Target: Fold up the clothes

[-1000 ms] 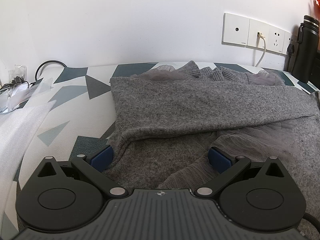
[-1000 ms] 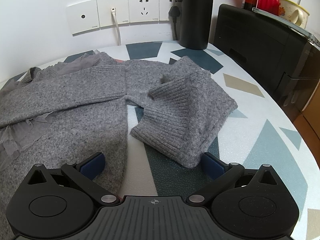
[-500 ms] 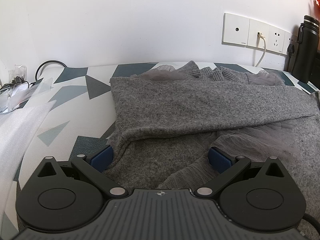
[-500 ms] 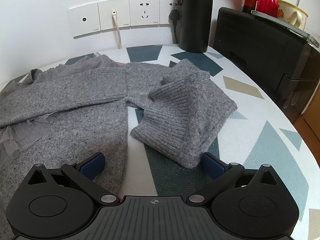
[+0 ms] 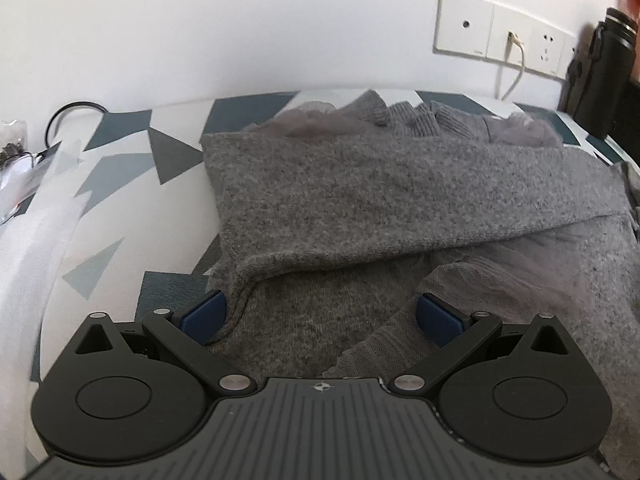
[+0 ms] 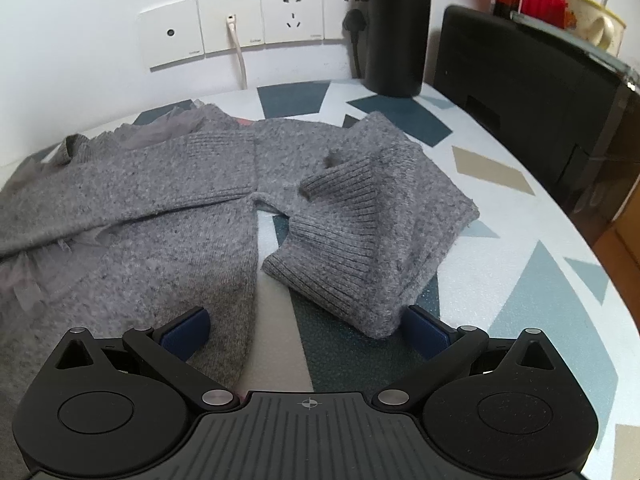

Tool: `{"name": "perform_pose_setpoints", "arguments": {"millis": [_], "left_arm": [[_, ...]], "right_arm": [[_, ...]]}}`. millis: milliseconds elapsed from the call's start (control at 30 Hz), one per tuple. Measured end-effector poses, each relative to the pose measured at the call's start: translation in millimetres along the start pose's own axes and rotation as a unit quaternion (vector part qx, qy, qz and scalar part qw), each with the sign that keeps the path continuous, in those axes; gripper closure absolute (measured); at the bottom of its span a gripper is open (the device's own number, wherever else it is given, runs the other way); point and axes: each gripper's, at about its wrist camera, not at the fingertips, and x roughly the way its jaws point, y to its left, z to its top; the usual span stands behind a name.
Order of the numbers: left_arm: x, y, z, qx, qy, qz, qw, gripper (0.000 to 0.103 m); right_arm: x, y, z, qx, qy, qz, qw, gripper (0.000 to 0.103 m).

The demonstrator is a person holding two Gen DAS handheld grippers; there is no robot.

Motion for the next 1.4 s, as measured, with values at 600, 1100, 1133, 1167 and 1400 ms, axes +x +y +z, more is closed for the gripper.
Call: {"name": "perform_pose_setpoints", "arguments": {"millis": [600,1100,1133,1167,1400], "left_arm": [[5.8,-2.1,10.3,0.0,0.023,0.003,0.9997,0.0],[-39.6,10.9,23.0,-0.001,-0.098,-0.021,0.9949,0.0],[-46.4,12.6,27.0,0.01,-0.119,-0.016,0.9927,0.0],[-51.9,14.9,31.7,0.018,-0.138,-0.012,0.9903,0.0],[-46.6,57.5,56.9,-0.018,-0.129,-0.017,0.9913,0.0]], "right_arm": [[0.0,-41.9,20.9,0.026,-0.045,0.018,0.998,0.059],[-28.8,-24.9,65.6,0.042,-0.061,0.084,0.994,0.094],[-31.0,-20.0,71.8,0.045,-0.065,0.093,0.993,0.094],[-32.4,-14.3,78.2,0.046,-0.068,0.102,0.991,0.094],[-23.1,51.6,100.3,0.035,-0.068,0.169,0.983,0.094]]}}
